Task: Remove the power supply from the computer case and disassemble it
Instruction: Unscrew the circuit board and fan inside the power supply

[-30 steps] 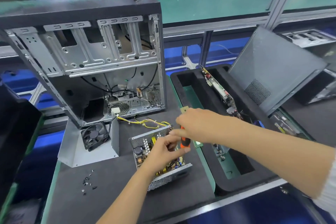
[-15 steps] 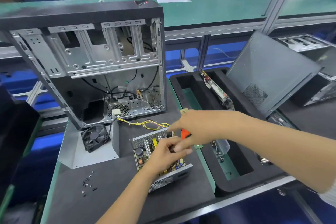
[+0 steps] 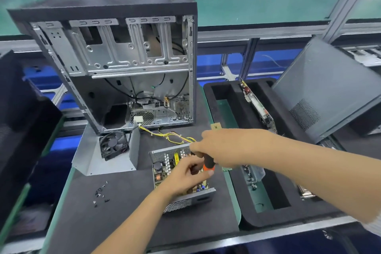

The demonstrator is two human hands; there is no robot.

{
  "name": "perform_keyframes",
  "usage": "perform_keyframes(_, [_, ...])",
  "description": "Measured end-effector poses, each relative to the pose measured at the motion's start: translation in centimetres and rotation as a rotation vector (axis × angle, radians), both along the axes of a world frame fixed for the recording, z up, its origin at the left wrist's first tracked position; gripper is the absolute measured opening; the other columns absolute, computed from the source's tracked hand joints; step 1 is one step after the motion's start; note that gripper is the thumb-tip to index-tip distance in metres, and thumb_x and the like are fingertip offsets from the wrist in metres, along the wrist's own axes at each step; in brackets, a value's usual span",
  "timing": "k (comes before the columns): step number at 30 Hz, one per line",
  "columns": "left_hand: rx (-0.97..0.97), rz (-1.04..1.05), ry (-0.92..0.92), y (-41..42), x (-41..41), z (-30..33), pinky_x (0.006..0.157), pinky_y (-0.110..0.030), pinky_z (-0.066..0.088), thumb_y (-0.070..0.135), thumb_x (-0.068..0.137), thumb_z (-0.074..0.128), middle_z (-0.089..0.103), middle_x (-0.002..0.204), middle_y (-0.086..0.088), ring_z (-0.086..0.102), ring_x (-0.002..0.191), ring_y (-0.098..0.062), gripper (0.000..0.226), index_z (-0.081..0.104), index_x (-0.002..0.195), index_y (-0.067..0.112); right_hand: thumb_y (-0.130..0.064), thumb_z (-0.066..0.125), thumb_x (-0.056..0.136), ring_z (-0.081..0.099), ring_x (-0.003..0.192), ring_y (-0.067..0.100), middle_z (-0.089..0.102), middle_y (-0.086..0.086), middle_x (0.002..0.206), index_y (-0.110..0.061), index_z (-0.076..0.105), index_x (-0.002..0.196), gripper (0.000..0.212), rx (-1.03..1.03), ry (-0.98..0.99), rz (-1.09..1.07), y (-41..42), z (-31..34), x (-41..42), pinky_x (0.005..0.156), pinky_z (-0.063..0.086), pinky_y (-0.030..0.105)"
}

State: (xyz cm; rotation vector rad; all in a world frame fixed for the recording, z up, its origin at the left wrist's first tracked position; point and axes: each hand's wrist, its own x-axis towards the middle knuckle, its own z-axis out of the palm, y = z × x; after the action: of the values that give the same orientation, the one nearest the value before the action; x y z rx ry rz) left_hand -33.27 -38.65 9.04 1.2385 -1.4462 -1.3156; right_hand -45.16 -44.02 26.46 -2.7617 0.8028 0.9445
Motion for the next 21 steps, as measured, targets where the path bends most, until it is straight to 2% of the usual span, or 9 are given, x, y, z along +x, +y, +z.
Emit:
perform_keyframes(2, [-0.028, -0.013, -0.006, -0.1, 0.0, 0.4, 0.062, -0.036, 0.022, 0.024, 0.09, 0.068, 0.028, 0.062, -0.001, 0.026, 0.062, -0.013, 0.019, 0.062, 0.073, 0.017, -0.024, 0.057, 0.095, 0.054, 0.067, 0.02, 0.047, 0.002, 0.093, -0.018, 0.048, 0.117, 0.025, 0.038, -0.005, -0.059, 0.0, 0.4, -0.1, 0.057, 0.041, 0.032])
perform_keyframes(4, [-0.073, -0.026, -0.044, -0.1, 0.0, 0.8, 0.064, -0.035, 0.028, 0.024, 0.089, 0.068, 0.047, 0.077, -0.019, 0.035, 0.067, -0.018, 0.007, 0.071, 0.094, 0.02, -0.043, 0.049, 0.097, 0.054, 0.051, 0.016, 0.05, 0.005, 0.089, -0.015, 0.052, 0.108, 0.03, -0.027, -0.014, -0.143, -0.2, 0.7, -0.1, 0.047, 0.038, 0.028])
perform_keyframes(6, [-0.094, 0.0, -0.088, -0.2, 0.0, 0.6, 0.064, -0.031, 0.03, 0.023, 0.089, 0.069, 0.047, 0.079, -0.009, 0.033, 0.067, -0.015, 0.011, 0.073, 0.098, 0.027, -0.032, 0.044, 0.1, 0.049, 0.05, 0.015, 0.05, 0.009, 0.084, -0.01, 0.054, 0.105, 0.025, -0.099, 0.038, -0.135, -0.2, 0.8, 0.0, 0.043, 0.031, 0.028])
perform_keyframes(8, [-0.13, 0.003, -0.112, -0.1, 0.2, 0.5, 0.058, -0.02, 0.027, 0.017, 0.089, 0.069, 0.04, 0.066, 0.017, 0.027, 0.06, -0.003, 0.014, 0.069, 0.087, 0.031, -0.011, 0.047, 0.096, 0.059, 0.076, 0.025, 0.056, 0.013, 0.094, -0.009, 0.055, 0.12, 0.025, -0.083, 0.099, -0.084, 0.0, 0.3, 0.3, 0.051, 0.035, 0.03])
perform_keyframes(10, [-0.14, -0.008, -0.106, -0.1, 0.2, 0.7, 0.055, -0.02, 0.02, 0.016, 0.089, 0.069, 0.031, 0.057, 0.016, 0.022, 0.059, -0.004, 0.021, 0.069, 0.086, 0.036, -0.006, 0.048, 0.094, 0.057, 0.08, 0.025, 0.053, 0.013, 0.095, -0.01, 0.048, 0.124, 0.03, -0.08, 0.122, -0.031, 0.1, 0.0, 0.4, 0.054, 0.035, 0.032])
perform_keyframes(12, [-0.133, 0.003, -0.086, 0.1, 0.2, 1.1, 0.059, -0.031, 0.019, 0.022, 0.088, 0.068, 0.021, 0.062, 0.012, 0.02, 0.062, -0.008, 0.008, 0.066, 0.09, 0.014, -0.01, 0.048, 0.097, 0.044, 0.061, 0.017, 0.042, 0.006, 0.083, -0.012, 0.041, 0.118, 0.023, -0.067, 0.083, -0.04, 0.2, 0.1, 0.2, 0.049, 0.028, 0.03])
perform_keyframes(14, [-0.101, 0.006, -0.051, 0.0, 0.1, 0.7, 0.061, -0.037, 0.021, 0.023, 0.087, 0.066, 0.017, 0.066, 0.01, 0.018, 0.064, -0.015, 0.031, 0.054, 0.083, -0.006, -0.004, 0.051, 0.093, 0.04, 0.061, 0.017, 0.043, 0.006, 0.09, -0.016, 0.039, 0.112, 0.025, -0.048, 0.054, -0.023, 0.4, 0.0, 0.2, 0.05, 0.029, 0.031])
perform_keyframes(18, [-0.06, 0.048, -0.029, -0.2, 0.0, 0.3, 0.061, -0.04, 0.029, 0.02, 0.085, 0.072, 0.014, 0.064, 0.006, 0.016, 0.064, -0.029, 0.04, 0.042, 0.062, 0.009, -0.001, 0.058, 0.086, 0.04, 0.067, 0.019, 0.033, 0.001, 0.095, -0.019, 0.04, 0.1, 0.03, -0.064, 0.014, 0.004, 0.7, -0.5, 0.3, 0.061, 0.037, 0.035])
perform_keyframes(21, [-0.098, 0.037, -0.055, -0.2, 0.1, 0.3, 0.061, -0.034, 0.024, 0.028, 0.083, 0.074, 0.018, 0.063, 0.0, 0.021, 0.063, -0.019, 0.029, 0.056, 0.071, 0.008, -0.029, 0.065, 0.088, 0.05, 0.069, 0.012, 0.035, -0.002, 0.088, -0.019, 0.042, 0.112, 0.035, 0.006, -0.005, -0.096, 0.2, -0.2, 0.0, 0.054, 0.037, 0.031])
